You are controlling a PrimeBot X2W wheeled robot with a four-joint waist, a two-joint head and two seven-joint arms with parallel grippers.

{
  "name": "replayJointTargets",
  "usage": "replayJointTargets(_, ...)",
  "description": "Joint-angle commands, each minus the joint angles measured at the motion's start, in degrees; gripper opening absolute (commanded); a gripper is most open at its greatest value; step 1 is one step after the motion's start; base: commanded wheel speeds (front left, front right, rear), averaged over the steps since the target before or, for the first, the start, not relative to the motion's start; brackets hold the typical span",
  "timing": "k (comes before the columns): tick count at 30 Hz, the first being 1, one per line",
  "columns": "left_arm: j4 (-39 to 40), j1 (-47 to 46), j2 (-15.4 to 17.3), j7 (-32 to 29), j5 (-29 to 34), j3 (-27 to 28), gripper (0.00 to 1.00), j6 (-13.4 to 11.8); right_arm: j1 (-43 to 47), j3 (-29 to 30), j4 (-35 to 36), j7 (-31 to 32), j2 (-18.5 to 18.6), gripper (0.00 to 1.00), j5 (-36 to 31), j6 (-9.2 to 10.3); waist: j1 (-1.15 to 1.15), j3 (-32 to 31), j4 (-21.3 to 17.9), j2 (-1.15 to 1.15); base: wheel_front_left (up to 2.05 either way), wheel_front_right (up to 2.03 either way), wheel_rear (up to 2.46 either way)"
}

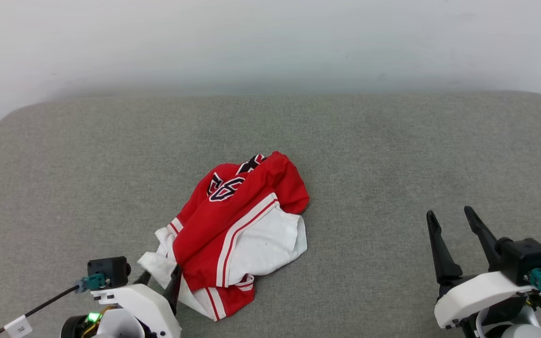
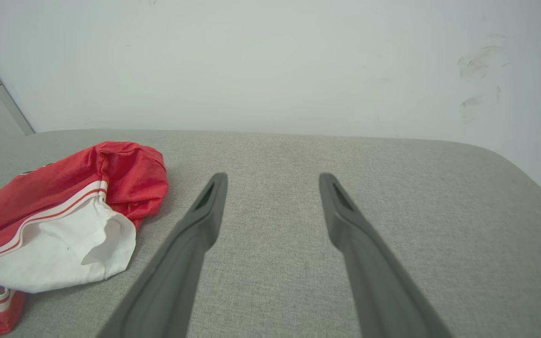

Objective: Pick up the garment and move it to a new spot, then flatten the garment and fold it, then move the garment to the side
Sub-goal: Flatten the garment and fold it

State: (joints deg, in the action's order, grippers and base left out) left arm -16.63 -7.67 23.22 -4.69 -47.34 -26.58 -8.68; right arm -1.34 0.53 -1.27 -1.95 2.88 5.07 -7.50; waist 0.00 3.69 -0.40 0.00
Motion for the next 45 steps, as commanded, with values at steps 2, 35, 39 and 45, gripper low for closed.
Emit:
replayJointTargets(2, 0.7, -1.1, -0.2, 4.2, 2.2, 0.6, 1.0, -0.9, 0.8, 0.0, 0.0, 0.4, 0.0, 1.0, 0.1, 0.03, 0.0, -1.1, 0.0, 0.0, 0.0, 0.0, 0.0)
replayJointTargets(35, 11.5, -8.9, -3.4, 19.6, 20.4, -4.6, 1.0, -3.6, -12.7, -12.1, -13.3, 33.2, 3.6, 1.0, 8.2, 0.03, 0.0, 4.7, 12.1, 0.0, 0.0, 0.0, 0.0)
replayJointTargets(39, 10.8, -10.4, -4.5, 19.8, 20.8, -4.8, 1.0, -2.9, -16.1, -16.4, -15.5, 36.6, 4.4, 1.0, 11.0, 0.02, 0.0, 6.8, 13.7, 0.0, 0.0, 0.0, 0.0)
replayJointTargets(45, 9.8, -11.3, -5.5, 19.9, 21.1, -4.3, 1.0, -1.9, -18.9, -21.2, -21.9, 38.3, 4.9, 1.0, 14.4, 0.03, 0.0, 8.6, 14.5, 0.0, 0.0, 0.0, 0.0)
